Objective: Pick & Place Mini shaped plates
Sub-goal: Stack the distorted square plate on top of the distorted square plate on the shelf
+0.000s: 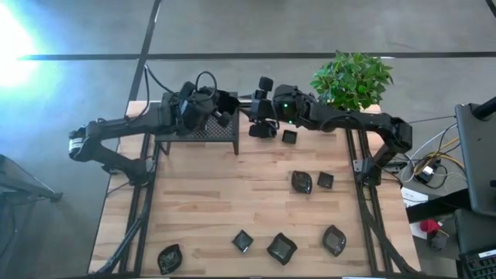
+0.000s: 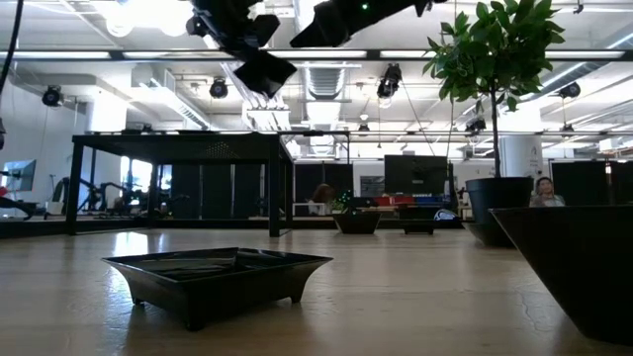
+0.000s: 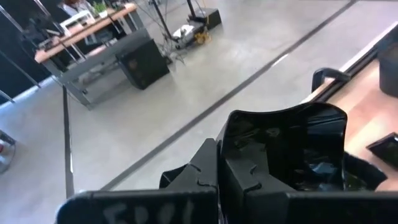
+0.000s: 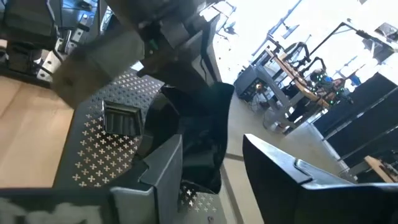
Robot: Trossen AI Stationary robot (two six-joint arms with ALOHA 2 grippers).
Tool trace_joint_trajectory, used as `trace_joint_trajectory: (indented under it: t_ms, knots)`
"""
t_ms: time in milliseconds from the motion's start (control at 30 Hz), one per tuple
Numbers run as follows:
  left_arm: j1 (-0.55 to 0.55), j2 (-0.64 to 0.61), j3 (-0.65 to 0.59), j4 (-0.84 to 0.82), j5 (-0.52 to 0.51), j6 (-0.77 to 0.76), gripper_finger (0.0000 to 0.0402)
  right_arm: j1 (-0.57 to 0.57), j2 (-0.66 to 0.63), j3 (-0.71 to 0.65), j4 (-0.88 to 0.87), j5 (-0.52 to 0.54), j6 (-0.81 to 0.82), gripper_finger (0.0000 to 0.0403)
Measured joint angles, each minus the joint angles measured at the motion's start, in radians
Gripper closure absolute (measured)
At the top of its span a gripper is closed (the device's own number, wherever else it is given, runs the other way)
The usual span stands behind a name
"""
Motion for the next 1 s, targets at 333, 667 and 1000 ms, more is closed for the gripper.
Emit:
trace_joint_trajectory:
  t_ms: [333, 667, 1000]
  knots:
    - [0.171, 0.000, 0.035, -0.080, 0.178, -0.035, 0.0401, 0.000, -0.082, 0.000, -0.093, 0.000, 0.015, 0.0227]
    - [0.384, 0.016, 0.032, -0.109, 0.451, -0.073, 0.0401, 0.005, -0.136, 0.000, -0.181, -0.003, 0.042, 0.0225]
    - [0.461, 0.105, 0.032, -0.102, 0.555, -0.087, 0.0401, 0.005, -0.142, 0.000, -0.191, -0.003, 0.045, 0.0225]
